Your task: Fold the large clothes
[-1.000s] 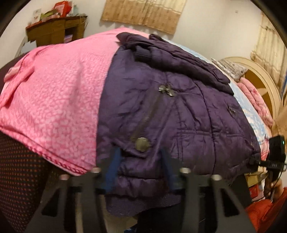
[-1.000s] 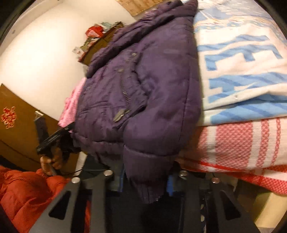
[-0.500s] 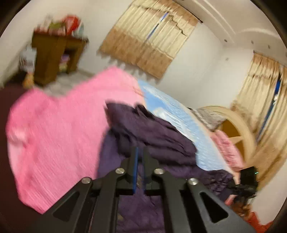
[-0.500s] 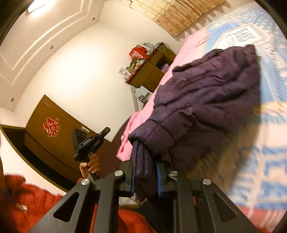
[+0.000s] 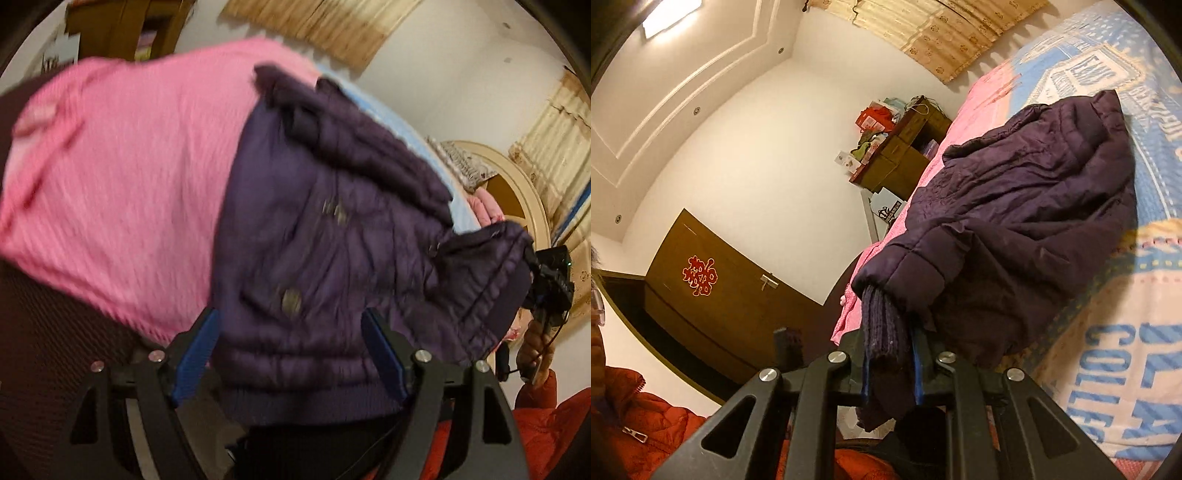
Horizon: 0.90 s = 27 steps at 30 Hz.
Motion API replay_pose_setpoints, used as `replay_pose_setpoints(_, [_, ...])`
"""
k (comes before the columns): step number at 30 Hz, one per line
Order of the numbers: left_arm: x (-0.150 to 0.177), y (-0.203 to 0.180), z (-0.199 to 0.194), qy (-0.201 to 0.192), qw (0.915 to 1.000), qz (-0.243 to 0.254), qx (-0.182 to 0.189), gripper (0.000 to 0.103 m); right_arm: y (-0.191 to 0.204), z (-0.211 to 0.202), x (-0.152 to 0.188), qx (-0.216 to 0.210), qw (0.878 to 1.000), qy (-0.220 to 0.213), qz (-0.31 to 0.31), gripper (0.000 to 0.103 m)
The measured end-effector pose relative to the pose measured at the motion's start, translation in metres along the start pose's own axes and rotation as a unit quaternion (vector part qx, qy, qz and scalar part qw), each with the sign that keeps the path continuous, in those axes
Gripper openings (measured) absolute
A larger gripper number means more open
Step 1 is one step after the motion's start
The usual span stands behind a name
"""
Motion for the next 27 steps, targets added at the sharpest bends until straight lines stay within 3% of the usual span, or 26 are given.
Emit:
replay_pose_setpoints(7, [0.010, -0.006, 0.013, 0.007, 0.9978, 0.046, -0.048, 0.077, -0.005, -0.001, 0.009, 0.012, 1.000, -0.008, 0.000, 0.016])
replay_pose_setpoints(12, [0.008, -0.003, 0.018, 0.009, 0.9960, 0.049, -0.074, 0.079, -0.017, -0.010, 0.024, 0.019, 1.000, -0.010, 0.014, 0.016])
replay_pose_setpoints(15, [0.012, -0.004, 0.027, 0.013, 0.9949, 0.047, -0.089, 0.088, -0.029, -0.014, 0.031, 0.030, 0.999, -0.015, 0.030, 0.016])
replay_pose_setpoints(18, [0.020, 0.001, 0.040, 0.025, 0.9954, 0.032, -0.087, 0.099, -0.039, -0.018, 0.036, 0.033, 0.998, -0.019, 0.050, 0.016])
replay_pose_setpoints(20, [0.026, 0.014, 0.050, 0.042, 0.9974, -0.018, -0.055, 0.100, -0.043, -0.018, 0.041, 0.033, 0.998, -0.019, 0.059, 0.016])
replay_pose_setpoints(21, [0.028, 0.026, 0.052, 0.036, 0.9968, -0.067, -0.023, 0.099, -0.043, -0.019, 0.042, 0.032, 0.997, -0.018, 0.061, 0.016])
replay_pose_setpoints(23, [0.032, 0.039, 0.050, 0.021, 0.9904, -0.134, 0.026, 0.068, -0.045, -0.018, 0.044, 0.033, 0.997, -0.016, 0.061, 0.016])
replay_pose_setpoints(24, [0.033, 0.042, 0.048, 0.017, 0.9876, -0.150, 0.045, 0.065, -0.045, -0.018, 0.044, 0.034, 0.997, -0.015, 0.062, 0.016])
replay_pose_setpoints(26, [0.031, 0.033, 0.041, 0.017, 0.9909, -0.123, 0.051, 0.044, -0.045, -0.018, 0.043, 0.035, 0.997, -0.014, 0.063, 0.016])
replay_pose_setpoints(27, [0.029, 0.024, 0.037, 0.022, 0.9936, -0.098, 0.052, 0.040, -0.045, -0.019, 0.043, 0.035, 0.997, -0.014, 0.062, 0.016])
Point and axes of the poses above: each gripper's, at about its wrist camera, not at the fingertips, and z roughly the way its jaws point, y to its left, x to its underside, the point moved 5 cm from there along z, roughly the way its jaws point, and after that the axes turned 14 degrees about x, right-handed, at the moved point
